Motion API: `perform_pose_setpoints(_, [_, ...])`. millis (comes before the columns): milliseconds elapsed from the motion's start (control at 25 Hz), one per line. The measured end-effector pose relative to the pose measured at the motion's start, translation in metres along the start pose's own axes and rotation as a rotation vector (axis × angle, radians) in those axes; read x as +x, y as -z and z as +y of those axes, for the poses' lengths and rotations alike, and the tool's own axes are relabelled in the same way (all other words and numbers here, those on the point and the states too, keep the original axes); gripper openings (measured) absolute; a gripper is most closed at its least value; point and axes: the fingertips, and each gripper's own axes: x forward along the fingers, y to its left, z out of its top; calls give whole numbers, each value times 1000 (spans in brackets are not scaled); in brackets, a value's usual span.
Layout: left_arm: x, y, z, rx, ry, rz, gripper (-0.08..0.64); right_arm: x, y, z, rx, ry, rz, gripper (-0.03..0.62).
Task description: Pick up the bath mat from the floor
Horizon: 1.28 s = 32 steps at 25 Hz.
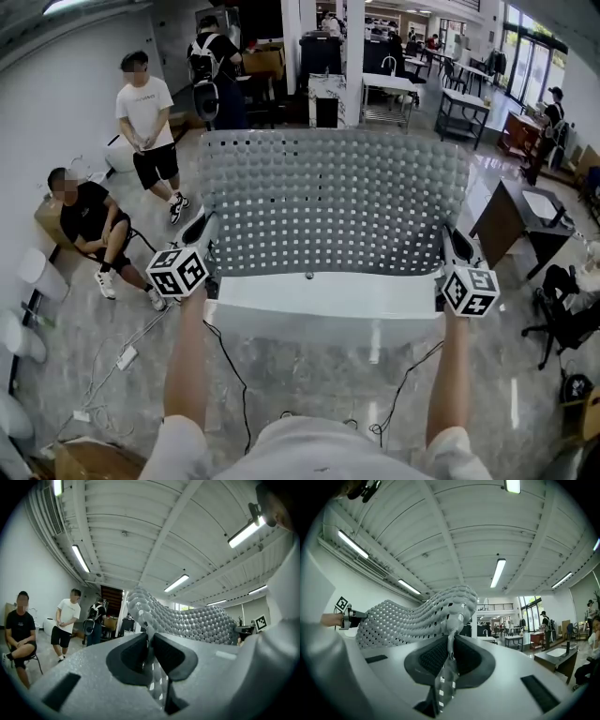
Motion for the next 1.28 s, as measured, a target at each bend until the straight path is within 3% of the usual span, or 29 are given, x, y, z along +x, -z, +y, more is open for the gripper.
perform_pose_setpoints(320, [-21,-40,-3,22,-2,-86,48,-18,-44,4,-37,8,-91,40])
perform_pose_setpoints(1280, [-55,-59,-16,55,-26,-151,49,-57,-67,-3,-69,33,-167,38])
